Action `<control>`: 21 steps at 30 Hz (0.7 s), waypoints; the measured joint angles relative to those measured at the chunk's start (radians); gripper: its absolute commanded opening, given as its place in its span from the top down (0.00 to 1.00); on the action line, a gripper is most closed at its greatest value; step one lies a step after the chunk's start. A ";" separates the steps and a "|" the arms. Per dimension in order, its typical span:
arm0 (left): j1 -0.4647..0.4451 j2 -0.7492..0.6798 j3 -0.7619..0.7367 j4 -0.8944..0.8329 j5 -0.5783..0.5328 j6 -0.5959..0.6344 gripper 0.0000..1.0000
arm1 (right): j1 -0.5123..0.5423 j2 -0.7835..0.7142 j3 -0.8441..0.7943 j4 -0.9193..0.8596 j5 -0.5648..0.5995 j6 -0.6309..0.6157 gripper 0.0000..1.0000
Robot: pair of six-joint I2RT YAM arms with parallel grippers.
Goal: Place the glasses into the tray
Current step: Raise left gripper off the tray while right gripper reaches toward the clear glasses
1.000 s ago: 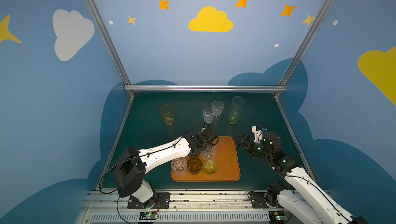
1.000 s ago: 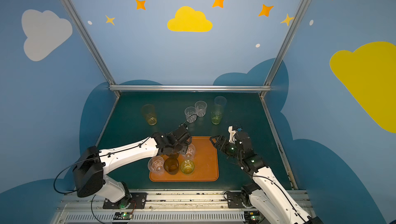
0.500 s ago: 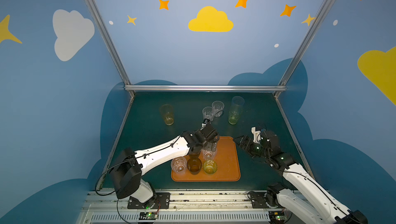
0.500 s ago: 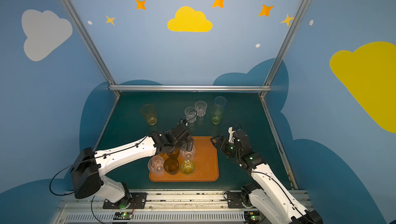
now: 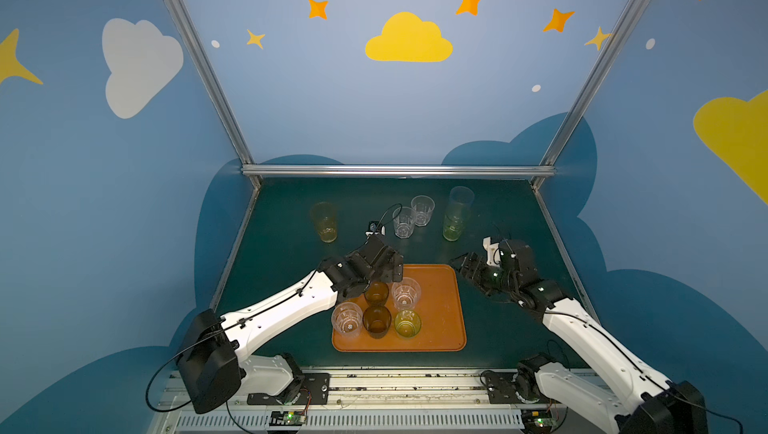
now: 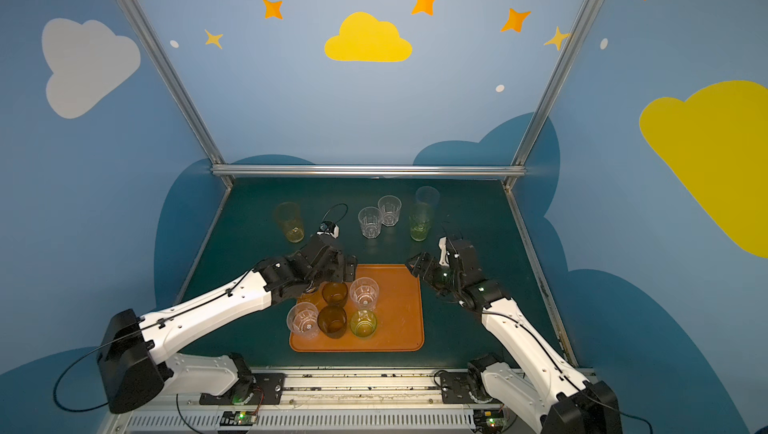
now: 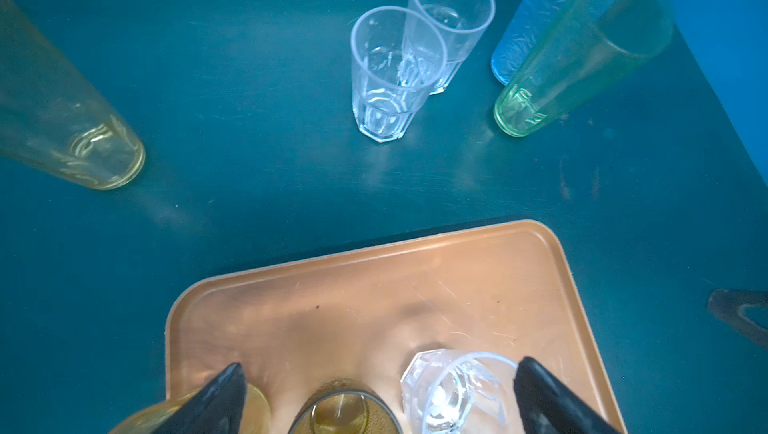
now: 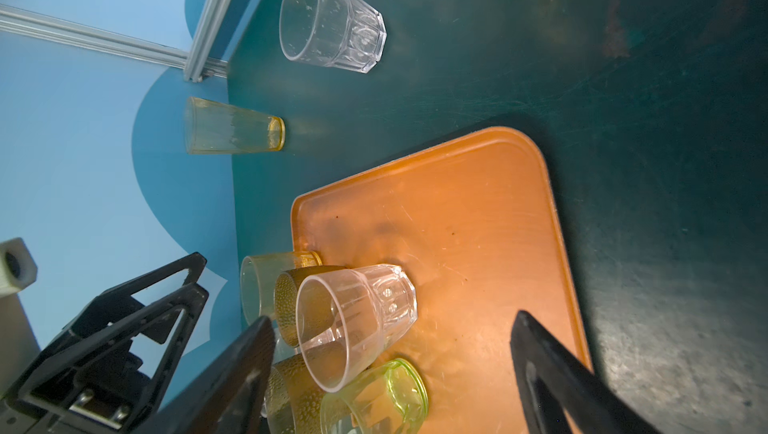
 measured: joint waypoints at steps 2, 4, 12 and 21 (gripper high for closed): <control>0.015 -0.019 -0.023 0.008 0.006 -0.011 0.00 | 0.000 0.028 0.029 0.002 -0.002 -0.005 0.12; 0.037 -0.051 -0.056 0.026 0.019 -0.023 0.00 | 0.002 0.053 0.055 0.009 -0.004 -0.006 0.12; 0.138 -0.203 -0.200 0.131 0.068 -0.060 0.00 | 0.025 0.165 0.132 0.035 -0.008 -0.021 0.13; 0.179 -0.284 -0.252 0.205 0.078 -0.058 0.00 | 0.056 0.303 0.260 0.054 -0.003 -0.048 0.12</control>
